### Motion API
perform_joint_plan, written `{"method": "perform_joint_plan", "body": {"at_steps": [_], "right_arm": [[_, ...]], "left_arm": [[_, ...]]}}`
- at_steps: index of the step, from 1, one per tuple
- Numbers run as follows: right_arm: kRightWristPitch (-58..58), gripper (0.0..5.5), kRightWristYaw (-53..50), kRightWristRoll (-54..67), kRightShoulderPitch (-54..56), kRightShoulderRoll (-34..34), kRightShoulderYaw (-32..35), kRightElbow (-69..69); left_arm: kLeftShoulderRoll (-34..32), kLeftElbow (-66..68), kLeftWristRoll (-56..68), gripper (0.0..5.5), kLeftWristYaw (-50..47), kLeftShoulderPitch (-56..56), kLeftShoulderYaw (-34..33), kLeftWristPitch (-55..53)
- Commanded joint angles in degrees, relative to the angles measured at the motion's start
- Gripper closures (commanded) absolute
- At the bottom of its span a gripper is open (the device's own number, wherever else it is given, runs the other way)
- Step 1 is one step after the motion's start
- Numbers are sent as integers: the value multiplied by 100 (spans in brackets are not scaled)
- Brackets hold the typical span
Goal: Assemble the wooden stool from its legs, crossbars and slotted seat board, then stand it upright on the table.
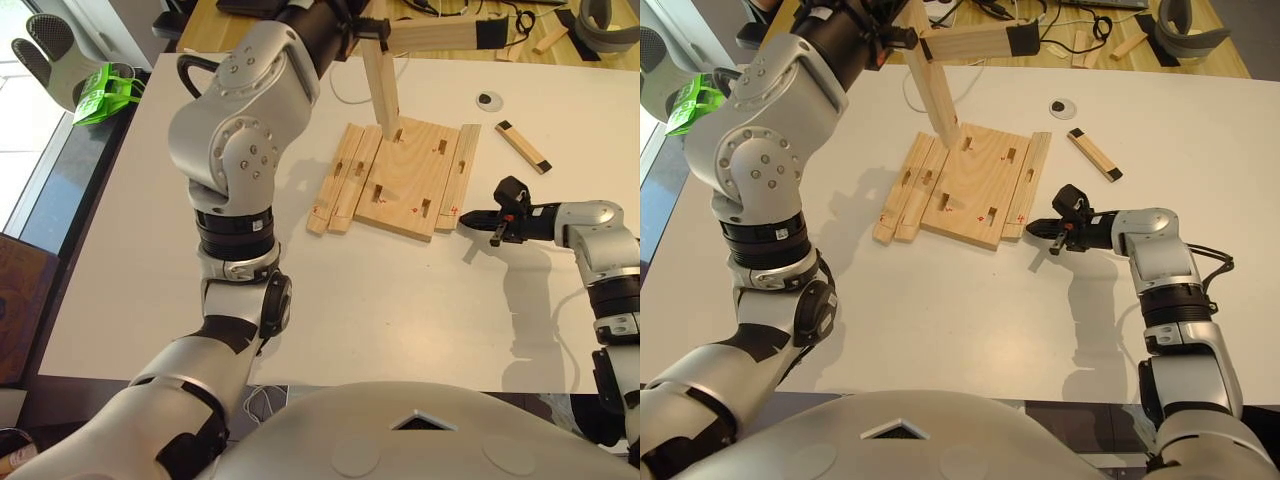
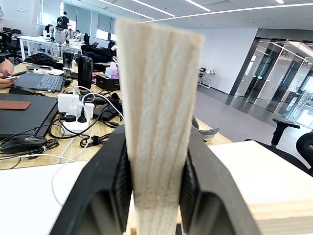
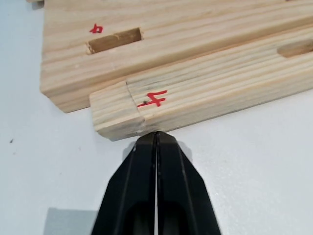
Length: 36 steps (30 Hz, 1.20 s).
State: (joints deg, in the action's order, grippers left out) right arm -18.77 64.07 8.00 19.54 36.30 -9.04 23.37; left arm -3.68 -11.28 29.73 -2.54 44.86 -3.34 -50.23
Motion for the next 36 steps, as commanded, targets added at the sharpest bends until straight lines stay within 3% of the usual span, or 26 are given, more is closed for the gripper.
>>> {"method": "perform_joint_plan", "body": {"at_steps": [1, 6, 9, 18, 25, 36], "right_arm": [[-104, 550, -194, 106, -183, 267, 393, -412], [-361, 550, -752, 472, -955, 571, 1460, -1122], [-365, 550, -1070, 531, -1246, 543, 1758, -1341], [-141, 550, -1385, 450, -1279, 435, 1682, -1331], [-104, 550, -1377, 462, -1358, 430, 1626, -1427], [36, 550, -1396, 394, -1452, 482, 1567, -1373]], "left_arm": [[-144, -266, -173, 448, 29, -130, 98, -178], [-248, -881, -404, 448, 40, -768, 435, -378], [-153, -1093, -496, 448, 27, -1001, 648, -447], [239, -929, -754, 448, -118, -1409, 986, -887], [318, -790, -1175, 448, -180, -1493, 1104, -573], [608, -586, -1506, 448, -484, -1475, 801, -498]]}}
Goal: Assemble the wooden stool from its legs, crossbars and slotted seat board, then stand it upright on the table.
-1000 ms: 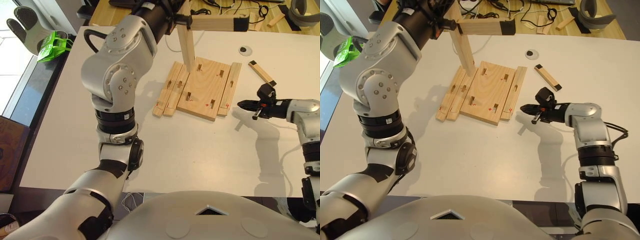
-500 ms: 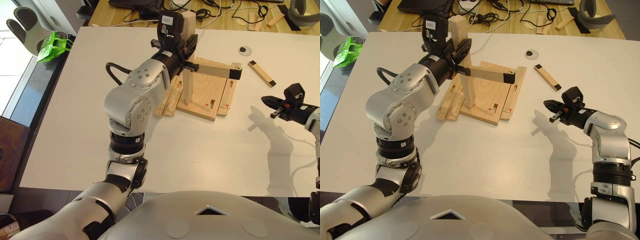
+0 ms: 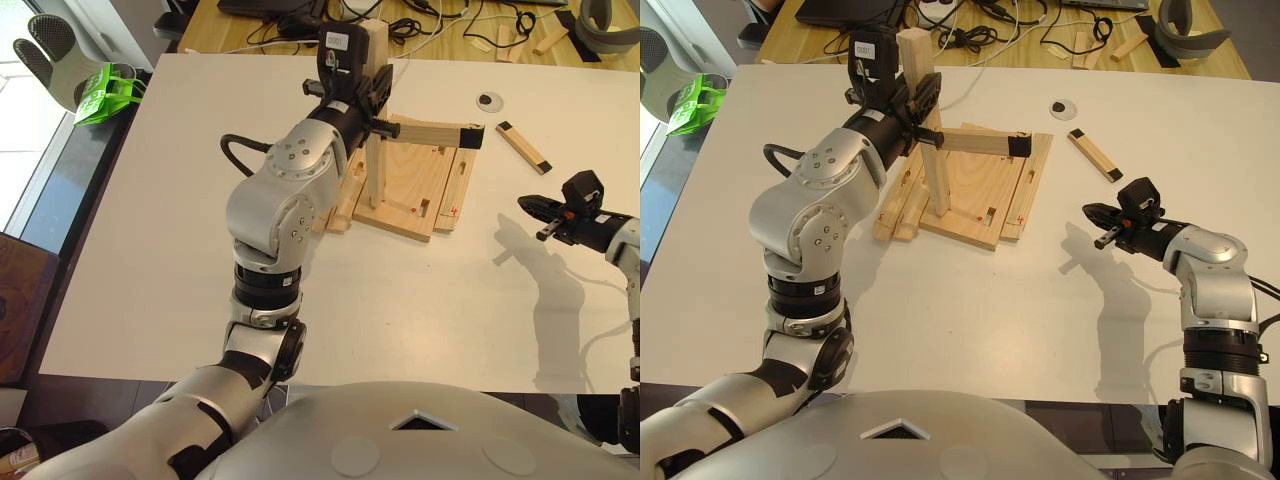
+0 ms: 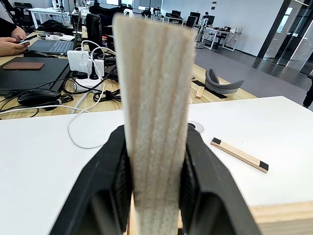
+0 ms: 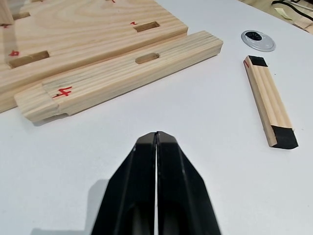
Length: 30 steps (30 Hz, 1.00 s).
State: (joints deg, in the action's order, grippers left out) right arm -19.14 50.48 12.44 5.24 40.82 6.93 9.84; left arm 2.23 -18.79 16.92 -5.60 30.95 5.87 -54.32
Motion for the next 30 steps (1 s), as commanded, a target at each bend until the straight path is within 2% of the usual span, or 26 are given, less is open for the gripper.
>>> {"method": "perform_joint_plan", "body": {"at_steps": [1, 4, 10, 18, 30], "right_arm": [[91, 550, -34, -60, -28, 34, -40, -19], [129, 550, -34, -85, -53, 33, -63, -21], [183, 550, -21, -112, -46, 49, -112, 15], [268, 550, -5, -166, -29, 51, -179, 53], [252, 550, -13, -188, -76, 18, -179, 1]], "left_arm": [[78, 192, -219, 448, -220, -75, -187, -65], [179, 242, -186, 448, -222, 56, -300, 72], [-19, 112, -385, 448, 61, -259, 128, 212], [264, 134, -342, 448, 132, -225, 16, 598], [119, 240, -643, 448, 328, -384, 170, 1152]]}}
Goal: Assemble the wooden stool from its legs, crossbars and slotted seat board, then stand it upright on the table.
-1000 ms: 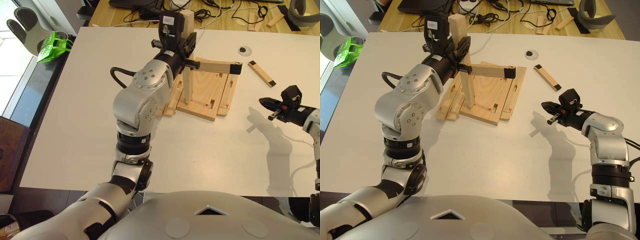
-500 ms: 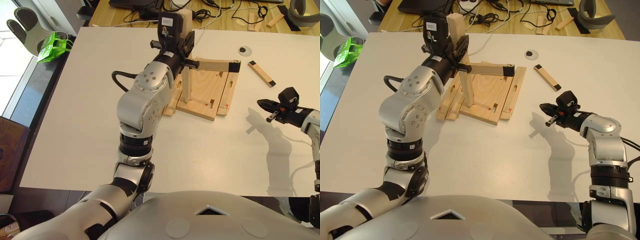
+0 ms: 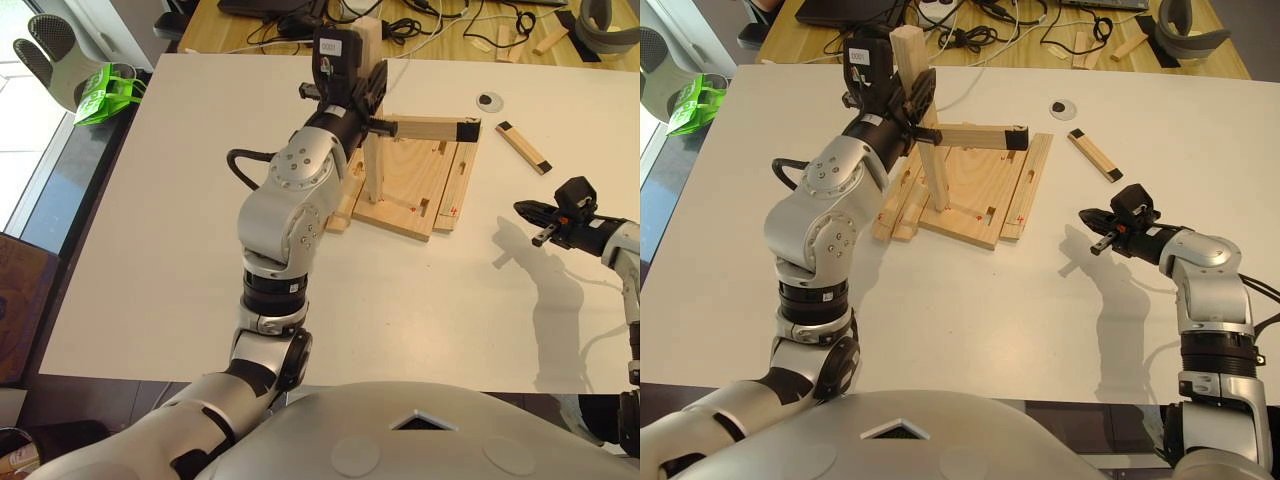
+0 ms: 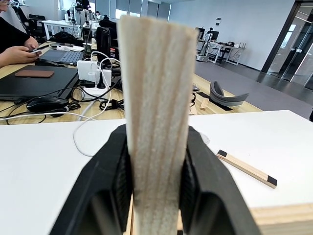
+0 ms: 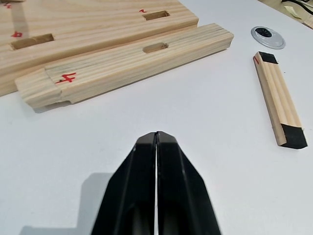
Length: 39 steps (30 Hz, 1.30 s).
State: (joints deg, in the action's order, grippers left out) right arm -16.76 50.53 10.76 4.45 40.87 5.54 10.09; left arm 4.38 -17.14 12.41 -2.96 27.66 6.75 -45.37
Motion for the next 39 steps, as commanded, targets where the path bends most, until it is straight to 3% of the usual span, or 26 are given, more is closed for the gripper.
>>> {"method": "perform_joint_plan", "body": {"at_steps": [1, 22, 27, 39], "right_arm": [[12, 550, -19, -21, 1, 14, -41, -27], [367, 550, -45, -204, -42, 31, -154, 174], [476, 550, -34, -248, -10, 42, -193, 262], [612, 550, 102, -296, 335, 192, -221, 635]], "left_arm": [[-112, 73, -238, 448, 82, -72, 113, 293], [100, 73, -356, 448, 160, -52, 102, -276], [123, 568, -496, 448, 151, -45, 112, 196], [265, 1456, -693, 448, 529, -654, 245, 3432]]}}
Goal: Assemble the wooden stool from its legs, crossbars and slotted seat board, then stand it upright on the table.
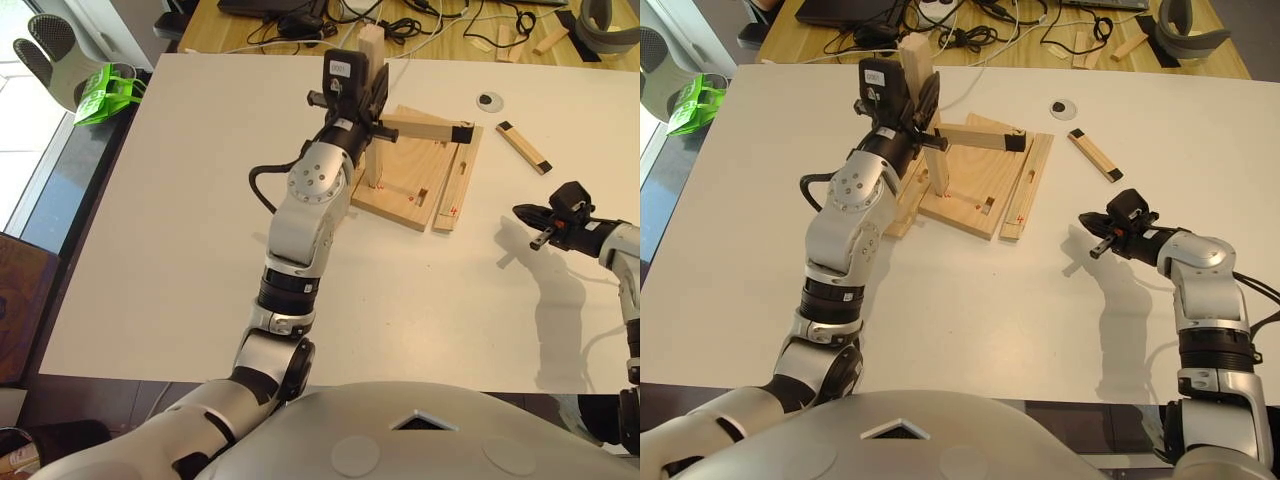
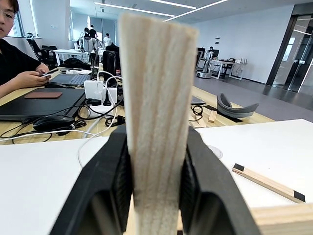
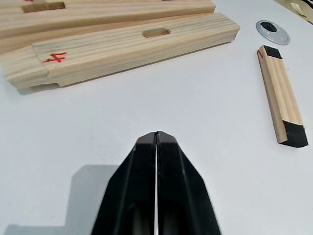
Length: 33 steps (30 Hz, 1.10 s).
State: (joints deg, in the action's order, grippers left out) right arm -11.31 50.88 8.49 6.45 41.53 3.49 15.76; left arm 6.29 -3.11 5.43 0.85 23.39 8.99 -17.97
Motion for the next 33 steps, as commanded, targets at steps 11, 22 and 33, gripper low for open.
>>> {"method": "perform_joint_plan", "body": {"at_steps": [11, 22, 33], "right_arm": [[16, 550, 52, -60, 217, 152, -7, 22], [83, 550, -20, -90, 96, 124, 3, 5], [154, 550, -29, -109, 106, 125, -16, 47]], "left_arm": [[-157, 426, -269, 448, 525, -370, 362, 531], [-160, -253, -513, 448, 434, -310, 501, -121], [-71, 100, -442, 389, 502, -374, 389, -186]]}}
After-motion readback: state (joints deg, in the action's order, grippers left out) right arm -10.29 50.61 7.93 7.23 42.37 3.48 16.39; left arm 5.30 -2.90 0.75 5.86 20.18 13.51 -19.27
